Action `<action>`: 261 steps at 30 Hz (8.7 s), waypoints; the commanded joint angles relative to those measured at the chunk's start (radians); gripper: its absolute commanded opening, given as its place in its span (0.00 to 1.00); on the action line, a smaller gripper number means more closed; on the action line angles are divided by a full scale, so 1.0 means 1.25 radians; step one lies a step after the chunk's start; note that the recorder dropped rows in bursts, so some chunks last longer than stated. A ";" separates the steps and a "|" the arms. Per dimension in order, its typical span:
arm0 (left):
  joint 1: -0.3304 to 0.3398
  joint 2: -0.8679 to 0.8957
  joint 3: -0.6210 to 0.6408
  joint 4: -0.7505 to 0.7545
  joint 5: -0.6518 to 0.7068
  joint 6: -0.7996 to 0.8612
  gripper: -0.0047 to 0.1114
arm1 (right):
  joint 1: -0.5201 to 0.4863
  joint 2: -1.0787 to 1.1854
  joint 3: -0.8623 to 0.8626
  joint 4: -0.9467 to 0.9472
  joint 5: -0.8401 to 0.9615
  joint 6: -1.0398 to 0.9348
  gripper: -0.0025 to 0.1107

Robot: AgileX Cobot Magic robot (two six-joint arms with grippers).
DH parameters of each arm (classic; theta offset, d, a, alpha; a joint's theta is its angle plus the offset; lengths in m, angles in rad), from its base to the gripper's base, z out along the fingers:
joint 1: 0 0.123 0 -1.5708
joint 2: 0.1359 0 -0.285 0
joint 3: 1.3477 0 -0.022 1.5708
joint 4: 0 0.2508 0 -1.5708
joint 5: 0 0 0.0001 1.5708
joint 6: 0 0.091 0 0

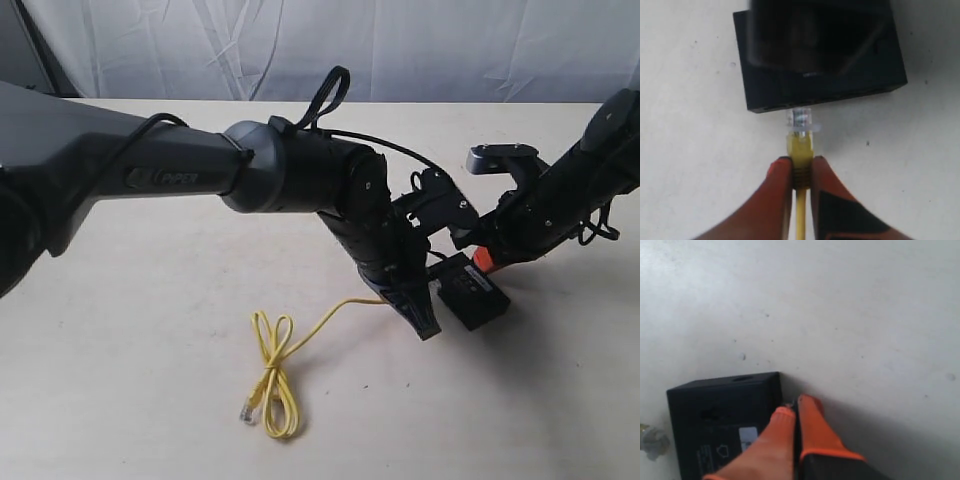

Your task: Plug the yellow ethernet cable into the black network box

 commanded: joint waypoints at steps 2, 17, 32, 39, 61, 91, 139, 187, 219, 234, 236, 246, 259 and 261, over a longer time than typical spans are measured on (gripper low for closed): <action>-0.002 0.008 -0.007 -0.008 -0.023 -0.038 0.04 | -0.003 0.000 -0.001 0.014 0.004 -0.011 0.01; -0.002 0.001 -0.007 0.166 0.041 -0.216 0.04 | -0.052 0.000 -0.005 0.088 0.033 0.050 0.01; -0.019 0.001 -0.007 0.056 -0.020 -0.213 0.04 | -0.108 0.000 -0.005 0.128 0.065 0.201 0.01; -0.019 0.008 -0.007 0.083 0.002 -0.121 0.04 | -0.100 0.006 -0.005 0.180 0.068 0.133 0.01; -0.019 0.046 -0.009 0.091 -0.053 -0.106 0.04 | -0.100 0.070 -0.005 0.248 0.110 0.085 0.01; -0.041 0.028 -0.009 0.129 0.042 -0.173 0.04 | -0.100 0.070 -0.005 0.234 0.071 0.051 0.01; -0.061 0.029 -0.009 0.169 -0.018 -0.234 0.04 | -0.115 0.046 0.046 0.201 0.075 0.053 0.01; -0.056 0.024 -0.041 0.297 0.054 -0.263 0.04 | -0.085 0.046 0.046 0.233 0.088 0.006 0.01; -0.042 0.042 -0.041 0.261 -0.027 -0.262 0.04 | -0.084 0.046 0.046 0.293 0.086 -0.010 0.01; -0.042 0.024 -0.043 0.323 -0.022 -0.245 0.04 | -0.083 0.046 0.046 0.301 0.081 -0.074 0.01; -0.042 0.020 -0.043 0.336 -0.033 -0.245 0.04 | -0.083 0.046 0.046 0.301 0.081 -0.077 0.01; -0.042 0.025 -0.043 0.336 -0.033 -0.227 0.04 | -0.083 0.046 0.042 0.305 0.084 -0.125 0.01; -0.047 0.026 -0.043 0.291 0.039 -0.179 0.04 | -0.083 0.053 -0.004 0.290 0.085 -0.136 0.01; -0.043 0.026 -0.043 0.291 0.047 -0.181 0.04 | -0.083 0.063 -0.004 0.283 0.087 -0.130 0.01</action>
